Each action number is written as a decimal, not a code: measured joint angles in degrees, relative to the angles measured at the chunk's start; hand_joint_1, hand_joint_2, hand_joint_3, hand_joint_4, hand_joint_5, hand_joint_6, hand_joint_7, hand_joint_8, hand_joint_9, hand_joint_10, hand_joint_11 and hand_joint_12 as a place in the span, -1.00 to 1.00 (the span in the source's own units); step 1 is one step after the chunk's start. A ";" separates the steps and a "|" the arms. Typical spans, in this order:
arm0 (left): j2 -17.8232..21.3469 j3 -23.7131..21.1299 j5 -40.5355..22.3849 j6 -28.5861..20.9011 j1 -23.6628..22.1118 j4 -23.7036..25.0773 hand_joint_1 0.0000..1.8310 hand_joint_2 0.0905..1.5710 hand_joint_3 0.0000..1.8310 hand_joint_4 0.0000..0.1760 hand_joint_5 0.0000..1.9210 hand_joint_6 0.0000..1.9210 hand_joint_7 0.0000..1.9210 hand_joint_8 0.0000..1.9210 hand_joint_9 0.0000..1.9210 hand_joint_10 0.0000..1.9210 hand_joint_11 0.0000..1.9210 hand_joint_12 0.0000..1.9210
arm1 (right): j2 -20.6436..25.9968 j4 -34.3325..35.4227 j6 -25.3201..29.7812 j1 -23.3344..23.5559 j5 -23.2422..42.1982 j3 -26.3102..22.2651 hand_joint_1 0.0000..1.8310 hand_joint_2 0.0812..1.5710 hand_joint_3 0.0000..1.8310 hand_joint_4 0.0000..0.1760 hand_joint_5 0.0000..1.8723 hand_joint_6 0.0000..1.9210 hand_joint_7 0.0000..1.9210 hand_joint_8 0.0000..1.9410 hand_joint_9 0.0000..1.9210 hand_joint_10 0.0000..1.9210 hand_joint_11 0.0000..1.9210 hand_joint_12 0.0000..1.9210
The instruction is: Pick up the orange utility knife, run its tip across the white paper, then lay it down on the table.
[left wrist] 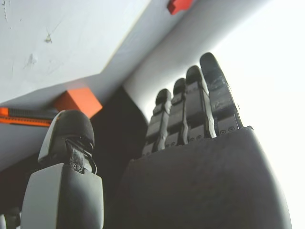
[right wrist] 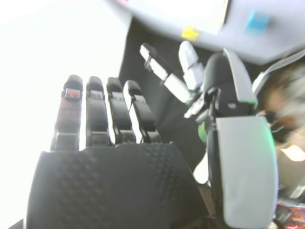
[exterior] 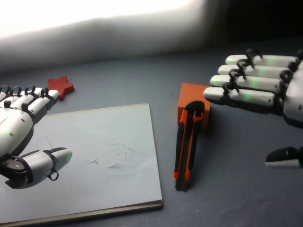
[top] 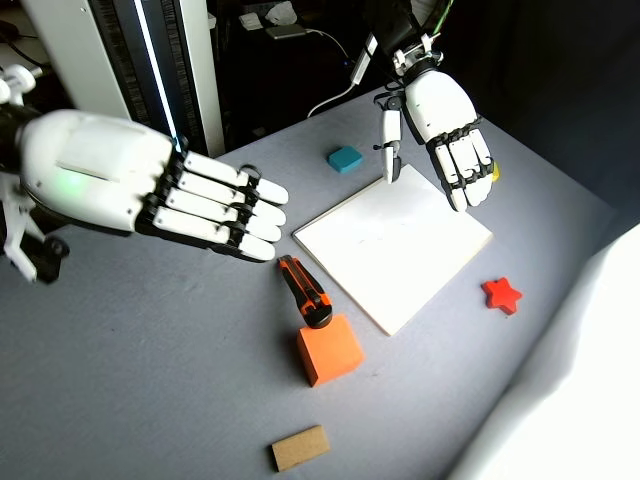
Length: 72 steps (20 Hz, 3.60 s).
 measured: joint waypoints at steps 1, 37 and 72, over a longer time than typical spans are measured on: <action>0.00 0.09 -0.07 0.09 0.20 -0.09 -0.71 0.61 -1.00 -0.70 -0.98 -1.00 -0.97 -1.00 -0.91 -1.00 -1.00 -0.54 | -1.33 -9.33 7.37 2.45 0.04 1.75 0.06 0.32 -1.00 -1.00 -1.00 -1.00 -1.00 -1.00 -1.00 -1.00 -1.00 -1.00; -2.14 1.25 0.66 1.88 -1.09 -3.02 -0.72 0.62 -1.00 -0.75 -0.97 -1.00 -0.97 -1.00 -0.90 -1.00 -1.00 -0.49 | -35.67 -79.80 59.84 9.53 -9.75 25.51 0.26 0.42 -1.00 -1.00 -1.00 -1.00 -1.00 -1.00 -1.00 -1.00 -1.00 -1.00; -3.26 1.66 0.50 2.14 -1.81 -2.36 -0.70 0.61 -1.00 -0.71 -0.96 -1.00 -0.96 -1.00 -0.87 -1.00 -1.00 -0.39 | -36.11 -78.09 68.72 9.73 -24.85 22.38 0.54 0.43 -0.65 1.00 0.57 1.00 0.70 1.00 0.80 1.00 0.87 1.00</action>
